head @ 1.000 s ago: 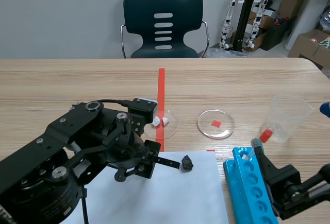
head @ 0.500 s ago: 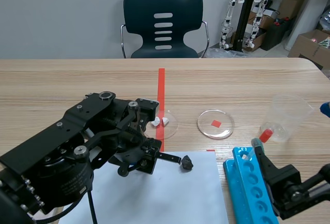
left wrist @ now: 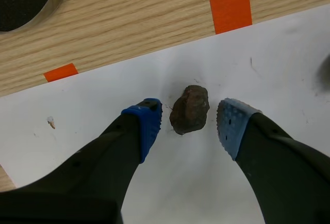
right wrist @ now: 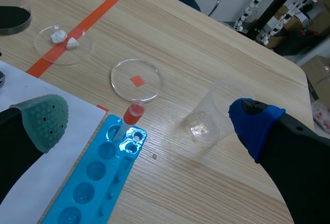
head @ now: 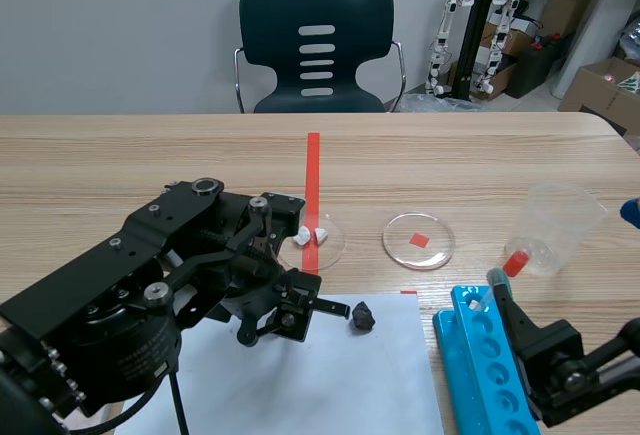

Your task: Put the middle mineral back

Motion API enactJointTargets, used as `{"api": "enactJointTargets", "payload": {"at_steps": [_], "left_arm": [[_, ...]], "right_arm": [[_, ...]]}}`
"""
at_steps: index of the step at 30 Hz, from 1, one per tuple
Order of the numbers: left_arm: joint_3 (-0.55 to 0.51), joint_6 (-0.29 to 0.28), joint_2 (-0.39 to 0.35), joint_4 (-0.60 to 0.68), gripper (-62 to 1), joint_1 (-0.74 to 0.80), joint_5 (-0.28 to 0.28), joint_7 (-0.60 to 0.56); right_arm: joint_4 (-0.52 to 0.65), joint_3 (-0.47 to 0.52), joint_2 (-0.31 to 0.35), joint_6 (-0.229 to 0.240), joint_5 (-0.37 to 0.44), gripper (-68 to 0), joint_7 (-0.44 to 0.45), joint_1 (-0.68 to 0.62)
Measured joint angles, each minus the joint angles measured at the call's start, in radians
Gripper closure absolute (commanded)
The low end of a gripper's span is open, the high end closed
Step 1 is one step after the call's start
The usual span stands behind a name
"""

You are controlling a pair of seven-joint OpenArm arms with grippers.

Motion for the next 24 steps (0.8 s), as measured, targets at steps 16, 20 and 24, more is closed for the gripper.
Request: {"api": "enactJointTargets", "payload": {"at_steps": [16, 20, 24], "left_arm": [[0.000, 0.013, 0.000, 0.000, -55.9, 0.002, 0.000, -0.055], [0.000, 0.013, -0.002, 0.019, -55.9, 0.022, 0.000, -0.095], [0.000, 0.013, -0.015, 0.123, -55.9, 0.091, 0.000, -0.179]], "right_arm": [[0.000, 0.000, 0.000, 0.000, 0.000, -67.9, 0.000, 0.000], [0.000, 0.000, 0.000, 0.000, 0.000, -67.9, 0.000, 0.000], [0.000, 0.000, 0.000, 0.000, 0.000, -67.9, 0.000, 0.000]]}}
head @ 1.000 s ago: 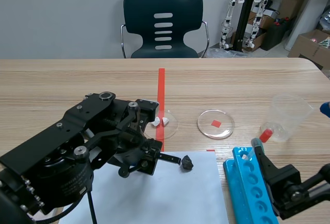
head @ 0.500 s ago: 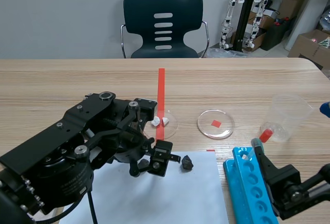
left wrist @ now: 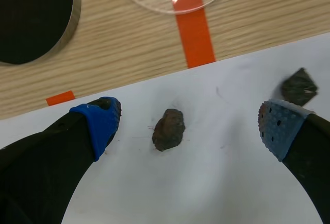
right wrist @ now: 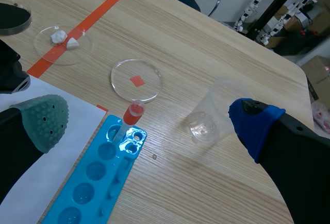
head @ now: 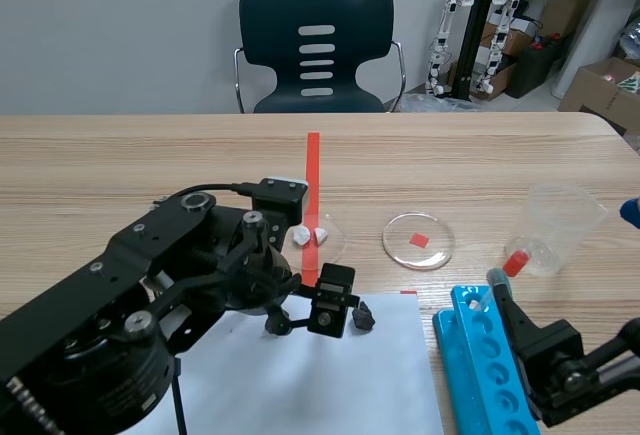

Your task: Put the middle mineral back

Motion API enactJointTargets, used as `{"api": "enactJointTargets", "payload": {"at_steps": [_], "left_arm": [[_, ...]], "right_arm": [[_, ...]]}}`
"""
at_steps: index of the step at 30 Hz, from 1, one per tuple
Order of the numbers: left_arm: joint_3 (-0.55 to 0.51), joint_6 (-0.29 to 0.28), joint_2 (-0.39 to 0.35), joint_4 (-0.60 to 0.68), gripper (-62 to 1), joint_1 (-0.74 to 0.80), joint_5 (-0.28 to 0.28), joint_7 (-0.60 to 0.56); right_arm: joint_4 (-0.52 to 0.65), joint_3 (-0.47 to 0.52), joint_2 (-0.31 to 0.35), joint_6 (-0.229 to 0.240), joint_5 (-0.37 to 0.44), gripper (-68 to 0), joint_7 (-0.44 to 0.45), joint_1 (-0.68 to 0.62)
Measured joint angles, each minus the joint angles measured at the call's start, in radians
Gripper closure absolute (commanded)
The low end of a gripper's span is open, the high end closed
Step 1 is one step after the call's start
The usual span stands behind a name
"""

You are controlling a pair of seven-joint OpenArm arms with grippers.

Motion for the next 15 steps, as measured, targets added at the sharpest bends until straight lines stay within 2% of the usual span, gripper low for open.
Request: {"api": "enactJointTargets", "payload": {"at_steps": [4, 12, 15], "left_arm": [[0.000, 0.000, -0.041, 0.140, -55.9, 0.091, 0.000, -0.105], [-0.037, -0.001, -0.174, 0.402, -55.9, 0.306, -0.001, -0.386], [-0.088, -0.038, -0.216, 0.474, -56.0, 0.389, -0.001, -0.485]], "right_arm": [[0.000, 0.000, 0.000, 0.000, 0.000, -67.9, 0.000, 0.000], [0.000, 0.000, 0.000, 0.000, 0.000, -67.9, -0.002, 0.000], [0.000, 0.000, 0.000, 0.000, 0.000, -67.9, -0.014, 0.000]]}}
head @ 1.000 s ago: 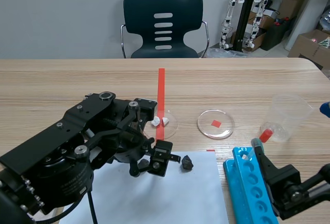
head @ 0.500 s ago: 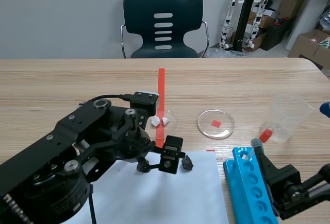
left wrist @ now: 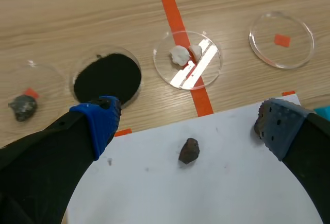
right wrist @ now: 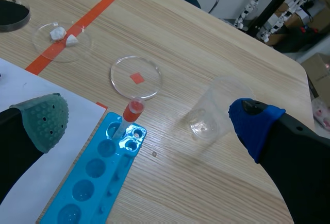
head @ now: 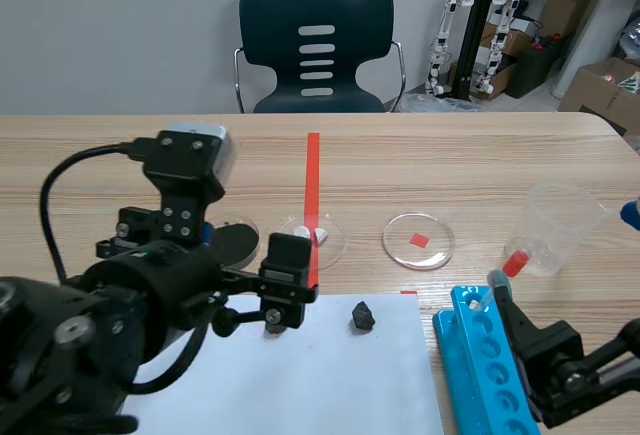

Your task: Put the middle mineral back

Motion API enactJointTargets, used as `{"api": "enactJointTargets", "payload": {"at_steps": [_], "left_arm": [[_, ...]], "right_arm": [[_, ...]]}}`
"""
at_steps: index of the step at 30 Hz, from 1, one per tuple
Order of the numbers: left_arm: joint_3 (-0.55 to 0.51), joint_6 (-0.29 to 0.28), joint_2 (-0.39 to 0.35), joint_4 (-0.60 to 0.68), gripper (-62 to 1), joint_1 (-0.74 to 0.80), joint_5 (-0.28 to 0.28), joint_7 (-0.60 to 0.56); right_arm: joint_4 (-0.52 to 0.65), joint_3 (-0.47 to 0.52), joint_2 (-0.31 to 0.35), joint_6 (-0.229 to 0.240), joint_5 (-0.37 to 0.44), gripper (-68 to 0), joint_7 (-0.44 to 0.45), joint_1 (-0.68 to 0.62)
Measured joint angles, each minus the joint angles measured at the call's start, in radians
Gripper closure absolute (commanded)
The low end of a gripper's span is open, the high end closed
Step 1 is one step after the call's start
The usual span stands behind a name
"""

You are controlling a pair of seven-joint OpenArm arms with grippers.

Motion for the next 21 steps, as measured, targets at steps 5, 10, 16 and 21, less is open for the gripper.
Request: {"api": "enactJointTargets", "payload": {"at_steps": [5, 10, 16, 21], "left_arm": [[-0.134, -0.127, -0.044, 0.061, -62.3, 0.132, -0.002, -0.111], [-0.290, -0.356, -0.074, 0.071, -62.3, 0.232, -0.018, -0.226], [-0.370, -0.546, -0.105, 0.071, -62.3, 0.301, -0.014, -0.411], [-0.380, -0.555, -0.141, 0.086, -62.3, 0.338, 0.060, -0.496]], "right_arm": [[0.000, 0.000, 0.000, 0.000, 0.000, -67.9, -0.001, 0.000], [0.000, 0.000, 0.000, 0.000, 0.000, -67.9, 0.003, 0.000], [0.000, 0.000, 0.000, 0.000, 0.000, -67.9, 0.003, 0.000], [0.000, 0.000, 0.000, 0.000, 0.000, -67.9, 0.010, 0.000]]}}
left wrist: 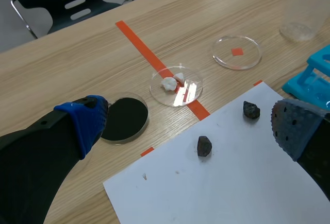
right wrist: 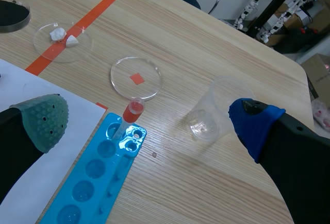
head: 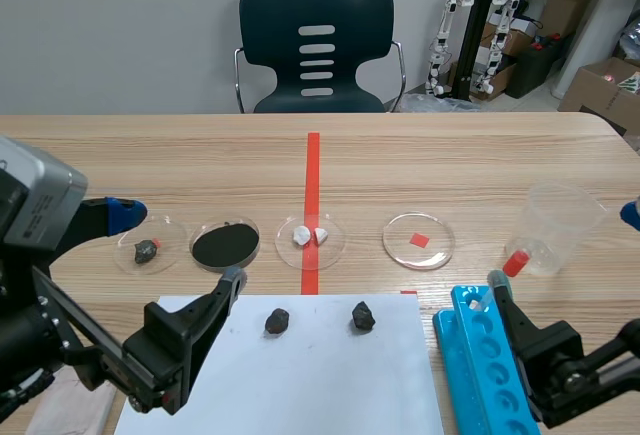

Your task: Put the middle mineral back

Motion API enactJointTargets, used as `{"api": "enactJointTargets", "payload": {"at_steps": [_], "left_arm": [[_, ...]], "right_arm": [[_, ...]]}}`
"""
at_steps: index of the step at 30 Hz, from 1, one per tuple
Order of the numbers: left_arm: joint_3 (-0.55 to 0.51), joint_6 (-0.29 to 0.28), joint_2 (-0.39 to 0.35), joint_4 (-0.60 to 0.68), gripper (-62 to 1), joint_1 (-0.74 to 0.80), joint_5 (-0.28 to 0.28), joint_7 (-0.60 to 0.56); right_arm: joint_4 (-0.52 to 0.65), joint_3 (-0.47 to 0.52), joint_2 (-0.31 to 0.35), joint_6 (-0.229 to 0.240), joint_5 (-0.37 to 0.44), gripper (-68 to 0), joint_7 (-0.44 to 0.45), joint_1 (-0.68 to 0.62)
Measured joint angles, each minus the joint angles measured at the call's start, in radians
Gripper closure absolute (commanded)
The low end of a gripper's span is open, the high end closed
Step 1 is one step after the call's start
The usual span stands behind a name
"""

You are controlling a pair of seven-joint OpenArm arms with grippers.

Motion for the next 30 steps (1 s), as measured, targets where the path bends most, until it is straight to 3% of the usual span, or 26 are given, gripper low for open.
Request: {"api": "enactJointTargets", "payload": {"at_steps": [4, 30], "left_arm": [[-0.005, 0.000, -0.005, 0.041, -62.3, 0.014, 0.050, -0.017], [-0.005, 0.000, -0.011, 0.069, -62.3, 0.015, 0.050, -0.037]], "right_arm": [[0.000, 0.000, 0.000, 0.000, 0.000, -67.9, 0.001, 0.000], [0.000, 0.000, 0.000, 0.000, 0.032, -67.9, 0.001, 0.000]]}}
